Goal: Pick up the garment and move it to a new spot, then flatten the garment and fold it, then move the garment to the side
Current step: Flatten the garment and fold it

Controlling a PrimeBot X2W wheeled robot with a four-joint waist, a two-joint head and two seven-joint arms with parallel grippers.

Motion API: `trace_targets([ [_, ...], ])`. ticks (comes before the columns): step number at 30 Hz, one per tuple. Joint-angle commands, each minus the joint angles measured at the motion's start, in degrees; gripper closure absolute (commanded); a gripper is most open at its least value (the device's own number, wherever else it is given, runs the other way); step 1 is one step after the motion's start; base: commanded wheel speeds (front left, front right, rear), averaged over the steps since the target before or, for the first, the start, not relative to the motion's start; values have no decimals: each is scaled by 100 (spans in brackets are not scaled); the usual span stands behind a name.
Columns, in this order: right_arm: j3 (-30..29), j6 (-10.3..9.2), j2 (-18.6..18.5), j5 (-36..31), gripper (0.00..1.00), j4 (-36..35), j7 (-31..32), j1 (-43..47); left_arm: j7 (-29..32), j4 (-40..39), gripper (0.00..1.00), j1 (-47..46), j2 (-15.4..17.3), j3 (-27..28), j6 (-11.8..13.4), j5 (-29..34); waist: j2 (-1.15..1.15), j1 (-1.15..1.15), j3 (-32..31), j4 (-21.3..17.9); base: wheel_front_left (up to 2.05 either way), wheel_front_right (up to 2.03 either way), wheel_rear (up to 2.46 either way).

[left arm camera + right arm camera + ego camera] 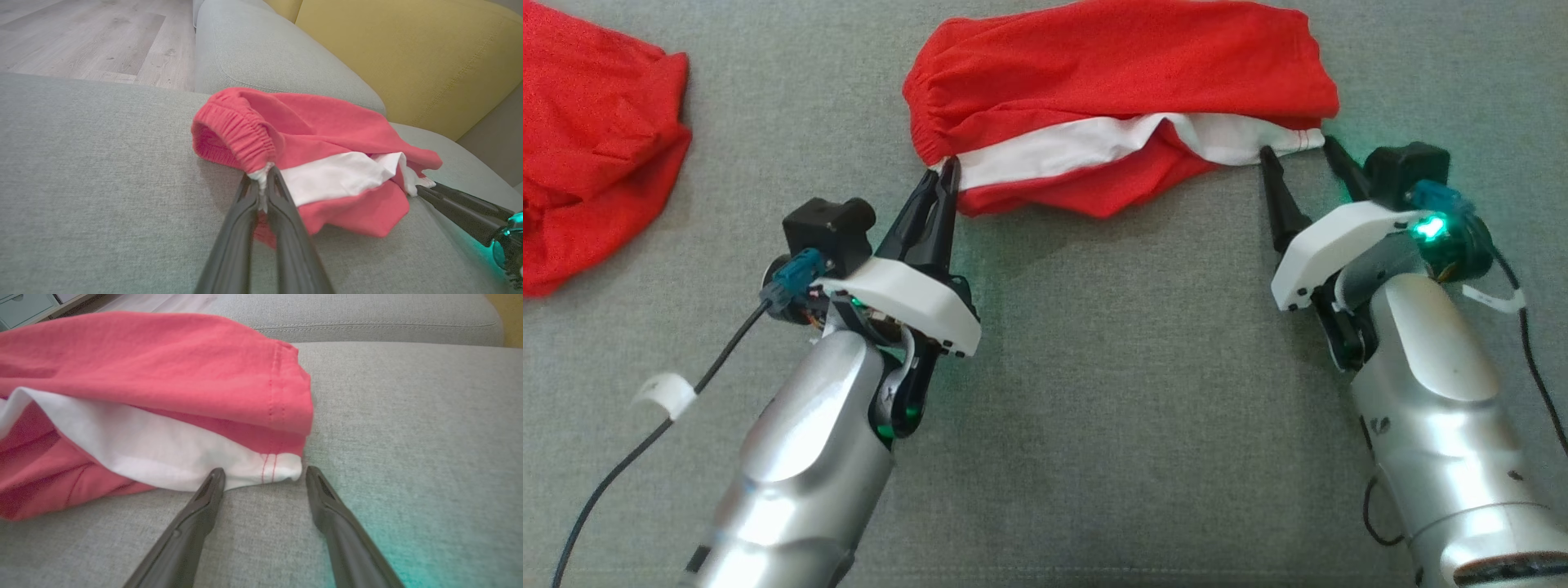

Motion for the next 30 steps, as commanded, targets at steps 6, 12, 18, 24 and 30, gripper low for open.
trace_targets([
  [6,344,43,22,212,35,197,-46,-216,-1,-262,100,19,141,95,50,15,0,0,-24,-10,0,0,0],
  [12,473,43,22,259,85,345,-300,-322,-17,-291,100,23,194,115,71,-11,0,0,-63,-36,0,0,0],
  [18,481,43,22,267,100,386,-649,-452,-65,-333,100,42,259,160,103,-43,0,0,-97,-67,0,0,0],
  [24,515,43,22,323,100,322,-949,-581,-196,-448,100,41,322,228,123,-66,0,0,-143,-111,0,0,0],
  [30,620,43,21,415,100,-100,-1114,-522,-409,-803,100,26,499,363,140,-49,0,0,-483,-186,0,0,0],
])
